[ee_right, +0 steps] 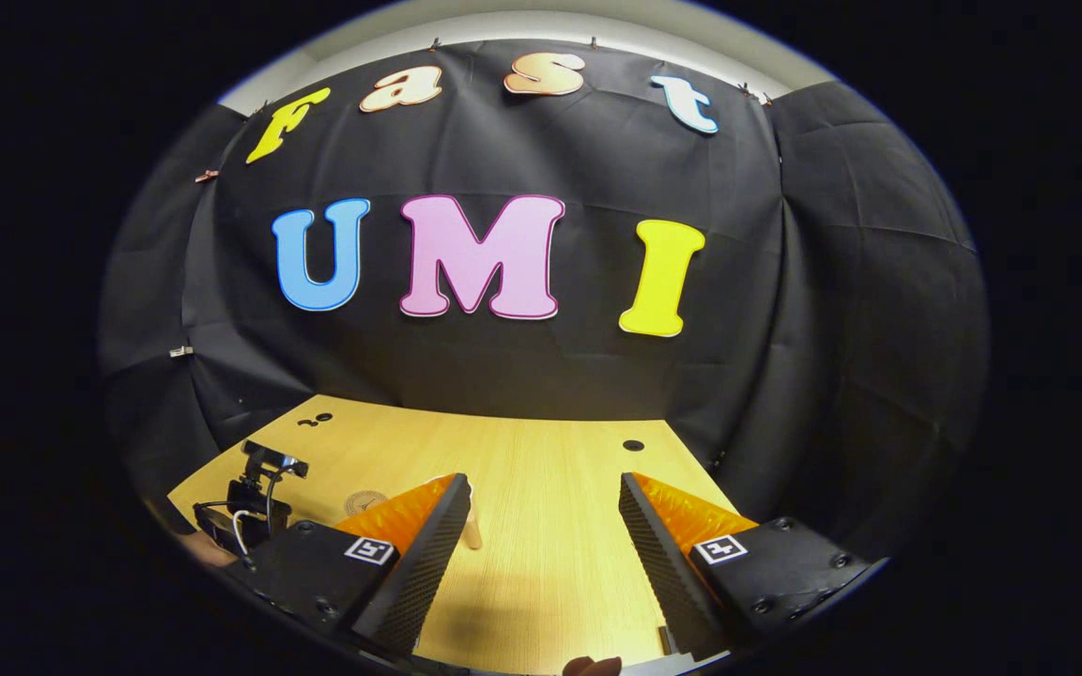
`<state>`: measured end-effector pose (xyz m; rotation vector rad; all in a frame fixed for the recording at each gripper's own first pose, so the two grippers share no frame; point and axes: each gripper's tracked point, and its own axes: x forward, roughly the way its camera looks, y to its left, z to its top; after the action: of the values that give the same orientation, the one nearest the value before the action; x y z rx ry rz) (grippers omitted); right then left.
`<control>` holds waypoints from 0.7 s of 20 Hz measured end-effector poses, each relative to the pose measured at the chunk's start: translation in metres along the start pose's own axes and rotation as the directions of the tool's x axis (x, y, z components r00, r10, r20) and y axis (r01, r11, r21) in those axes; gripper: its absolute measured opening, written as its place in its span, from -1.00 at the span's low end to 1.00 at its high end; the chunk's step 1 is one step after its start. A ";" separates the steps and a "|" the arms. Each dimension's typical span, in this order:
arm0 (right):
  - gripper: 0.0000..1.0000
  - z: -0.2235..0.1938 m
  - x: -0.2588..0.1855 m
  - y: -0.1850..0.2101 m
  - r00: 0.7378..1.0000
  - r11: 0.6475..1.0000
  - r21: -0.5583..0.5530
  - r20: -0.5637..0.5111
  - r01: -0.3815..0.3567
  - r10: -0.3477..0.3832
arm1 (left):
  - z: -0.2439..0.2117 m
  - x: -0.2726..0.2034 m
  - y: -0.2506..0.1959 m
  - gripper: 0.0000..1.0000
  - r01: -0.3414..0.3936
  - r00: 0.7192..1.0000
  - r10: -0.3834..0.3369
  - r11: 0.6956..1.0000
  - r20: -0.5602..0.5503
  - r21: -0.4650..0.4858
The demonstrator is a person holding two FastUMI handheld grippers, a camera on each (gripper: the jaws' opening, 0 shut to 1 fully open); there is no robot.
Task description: Put the toothbrush and toothpaste on the desktop into the cup, then pick up the cup and place it on the coaster on the desktop.
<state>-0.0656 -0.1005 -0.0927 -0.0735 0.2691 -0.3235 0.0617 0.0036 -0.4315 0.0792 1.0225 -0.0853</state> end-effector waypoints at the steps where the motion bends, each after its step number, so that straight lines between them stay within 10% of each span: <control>1: 0.96 -0.001 0.001 0.002 1.000 1.000 0.001 -0.003 -0.001 0.001 | 0.000 0.000 -0.003 0.58 0.003 1.000 -0.003 1.000 -0.006 0.001; 5: 0.97 -0.008 0.004 0.014 1.000 1.000 -0.013 -0.023 -0.006 0.005 | 0.000 -0.002 -0.004 -0.10 0.004 1.000 -0.005 1.000 -0.024 -0.018; 14: 0.97 -0.083 0.004 0.059 0.959 0.999 -0.004 -0.280 -0.043 0.040 | 0.003 -0.009 -0.014 -0.47 0.254 0.967 -0.255 0.957 0.009 -0.136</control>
<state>-0.0663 -0.0479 -0.1800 -0.0313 0.5523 -0.2903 0.0581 -0.0101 -0.4221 -0.1785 1.0407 -0.2498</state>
